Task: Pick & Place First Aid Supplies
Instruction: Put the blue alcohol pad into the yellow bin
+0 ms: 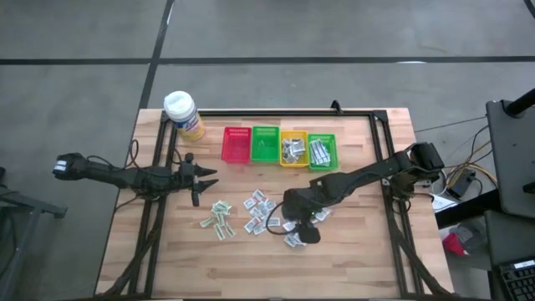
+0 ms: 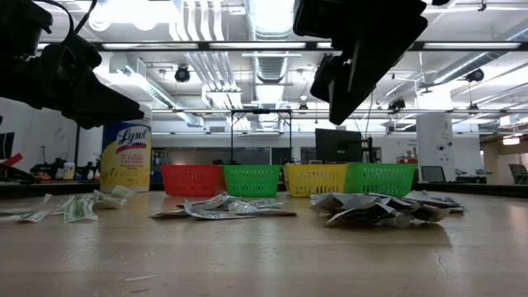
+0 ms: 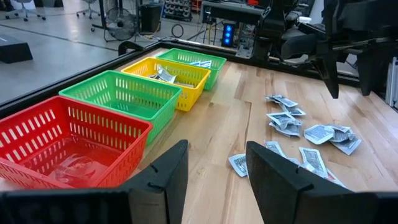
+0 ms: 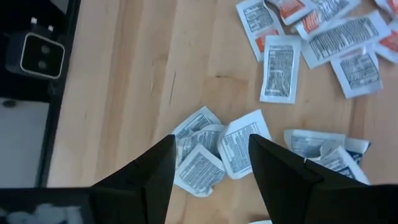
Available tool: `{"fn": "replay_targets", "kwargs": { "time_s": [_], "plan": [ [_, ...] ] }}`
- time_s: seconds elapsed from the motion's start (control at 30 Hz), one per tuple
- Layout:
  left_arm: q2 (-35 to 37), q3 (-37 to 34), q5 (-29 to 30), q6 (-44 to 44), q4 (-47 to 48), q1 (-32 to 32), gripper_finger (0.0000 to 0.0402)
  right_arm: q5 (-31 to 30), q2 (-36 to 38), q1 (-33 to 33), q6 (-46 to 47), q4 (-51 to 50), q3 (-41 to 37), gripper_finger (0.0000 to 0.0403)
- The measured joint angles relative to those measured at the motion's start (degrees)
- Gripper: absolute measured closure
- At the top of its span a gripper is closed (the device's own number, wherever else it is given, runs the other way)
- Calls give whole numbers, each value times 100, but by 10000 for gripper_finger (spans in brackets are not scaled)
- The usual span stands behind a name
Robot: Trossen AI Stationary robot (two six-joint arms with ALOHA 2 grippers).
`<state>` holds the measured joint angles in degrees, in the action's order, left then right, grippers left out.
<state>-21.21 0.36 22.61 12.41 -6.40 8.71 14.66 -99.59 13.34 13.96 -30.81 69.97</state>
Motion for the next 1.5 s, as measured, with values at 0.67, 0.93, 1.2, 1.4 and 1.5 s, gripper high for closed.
{"fn": "replay_targets", "kwargs": {
  "time_s": [0.67,0.93,1.2,1.4,1.5],
  "plan": [
    [0,0,-2,6,-2,0,243,-44,-810,14,1087,137,456,202],
    [-14,-1,-3,16,0,0,243,-264,-1156,71,1658,-291,1196,202],
    [-15,-2,-28,28,3,0,243,138,-1589,147,1606,-497,2022,202],
    [-15,-2,-48,28,3,0,243,282,-1550,142,1535,-475,2147,202],
    [-15,-1,-52,28,1,0,243,278,-1543,138,1526,-452,2155,202]
  ]
}}
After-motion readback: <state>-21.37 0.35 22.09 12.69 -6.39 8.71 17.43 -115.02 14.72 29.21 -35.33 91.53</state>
